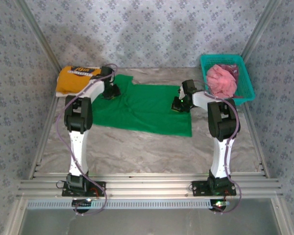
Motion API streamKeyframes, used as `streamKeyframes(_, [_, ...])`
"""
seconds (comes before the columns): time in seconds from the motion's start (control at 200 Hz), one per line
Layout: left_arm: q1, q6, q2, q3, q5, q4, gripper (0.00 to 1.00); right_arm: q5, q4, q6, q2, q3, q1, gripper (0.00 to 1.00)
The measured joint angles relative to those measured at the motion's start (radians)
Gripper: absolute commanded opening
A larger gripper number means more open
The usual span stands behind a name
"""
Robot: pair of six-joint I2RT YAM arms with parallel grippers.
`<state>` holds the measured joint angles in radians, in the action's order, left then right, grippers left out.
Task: Fold and stack the t-shirts
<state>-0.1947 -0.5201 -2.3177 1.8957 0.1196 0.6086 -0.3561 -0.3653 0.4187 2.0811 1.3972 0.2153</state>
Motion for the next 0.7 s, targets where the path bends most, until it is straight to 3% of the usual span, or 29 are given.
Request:
streamKeyframes(0.31, [0.000,0.026,-0.004,0.161,-0.011,0.056,0.03,-0.005,0.003,0.000,0.000,-0.002,-0.002,0.10])
streamKeyframes(0.515, [-0.005,0.045,-0.041,0.281,-0.021,0.120,0.04,-0.009,0.005,0.000,0.000,-0.003,-0.002,0.10])
streamKeyframes(0.7, [-0.032,0.051,0.031,0.068,-0.039,0.105,0.07,-0.018,0.007,0.000,0.000,-0.005,-0.006,0.10])
